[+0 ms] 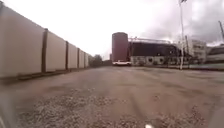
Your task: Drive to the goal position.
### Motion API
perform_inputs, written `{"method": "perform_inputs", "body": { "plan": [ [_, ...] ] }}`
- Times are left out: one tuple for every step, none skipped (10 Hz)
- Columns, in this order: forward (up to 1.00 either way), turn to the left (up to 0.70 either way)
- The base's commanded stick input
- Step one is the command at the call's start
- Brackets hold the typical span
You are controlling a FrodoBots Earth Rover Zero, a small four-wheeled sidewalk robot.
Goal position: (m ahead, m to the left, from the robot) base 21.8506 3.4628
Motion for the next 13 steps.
{"method": "perform_inputs", "body": {
  "plan": [
    [0.6,0.0],
    [0.6,0.0],
    [0.6,0.0],
    [0.6,0.0],
    [0.6,0.0],
    [0.6,0.0],
    [0.6,0.0],
    [0.6,0.0],
    [0.6,0.0],
    [0.6,0.0],
    [0.6,0.0],
    [0.6,0.0],
    [0.6,0.0]
  ]
}}
